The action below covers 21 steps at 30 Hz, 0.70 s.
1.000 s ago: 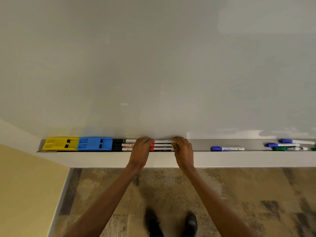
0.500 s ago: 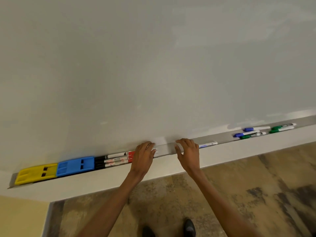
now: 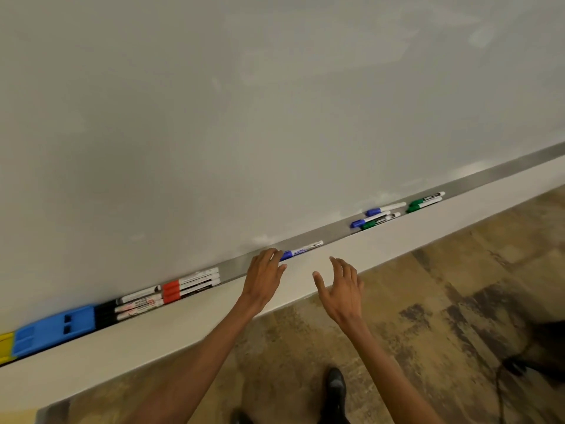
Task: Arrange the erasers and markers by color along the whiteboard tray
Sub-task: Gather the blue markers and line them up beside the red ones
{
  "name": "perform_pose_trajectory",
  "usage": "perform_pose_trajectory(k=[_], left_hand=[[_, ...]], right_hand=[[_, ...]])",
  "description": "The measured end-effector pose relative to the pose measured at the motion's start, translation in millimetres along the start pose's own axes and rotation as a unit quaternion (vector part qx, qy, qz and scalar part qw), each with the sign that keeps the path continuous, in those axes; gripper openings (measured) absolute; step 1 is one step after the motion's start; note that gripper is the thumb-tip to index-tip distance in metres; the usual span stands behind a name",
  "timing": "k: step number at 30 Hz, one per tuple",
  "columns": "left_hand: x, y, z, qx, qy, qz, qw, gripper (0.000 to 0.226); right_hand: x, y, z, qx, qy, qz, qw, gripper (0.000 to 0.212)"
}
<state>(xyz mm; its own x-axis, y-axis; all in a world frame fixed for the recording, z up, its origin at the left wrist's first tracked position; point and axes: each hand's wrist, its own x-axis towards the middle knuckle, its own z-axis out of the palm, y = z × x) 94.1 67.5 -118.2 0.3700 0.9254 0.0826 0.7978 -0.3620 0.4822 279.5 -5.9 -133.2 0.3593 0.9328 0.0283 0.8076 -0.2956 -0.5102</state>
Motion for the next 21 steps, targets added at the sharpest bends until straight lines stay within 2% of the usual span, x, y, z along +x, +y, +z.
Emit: perform_pose_trajectory(k=[9, 13, 21], left_hand=[[58, 44, 32, 0.024, -0.051, -0.063, 0.996, 0.034], [66, 49, 43, 0.026, -0.017, -0.075, 0.997, 0.019], [64, 56, 37, 0.015, 0.014, -0.09, 0.996, 0.01]], right_hand=[[50, 69, -37, 0.006, -0.038, -0.032, 0.999, 0.055], [87, 96, -55, -0.001, -0.043, -0.042, 0.998, 0.048], [158, 115, -73, -0.05, -0.055, -0.102, 0.992, 0.034]])
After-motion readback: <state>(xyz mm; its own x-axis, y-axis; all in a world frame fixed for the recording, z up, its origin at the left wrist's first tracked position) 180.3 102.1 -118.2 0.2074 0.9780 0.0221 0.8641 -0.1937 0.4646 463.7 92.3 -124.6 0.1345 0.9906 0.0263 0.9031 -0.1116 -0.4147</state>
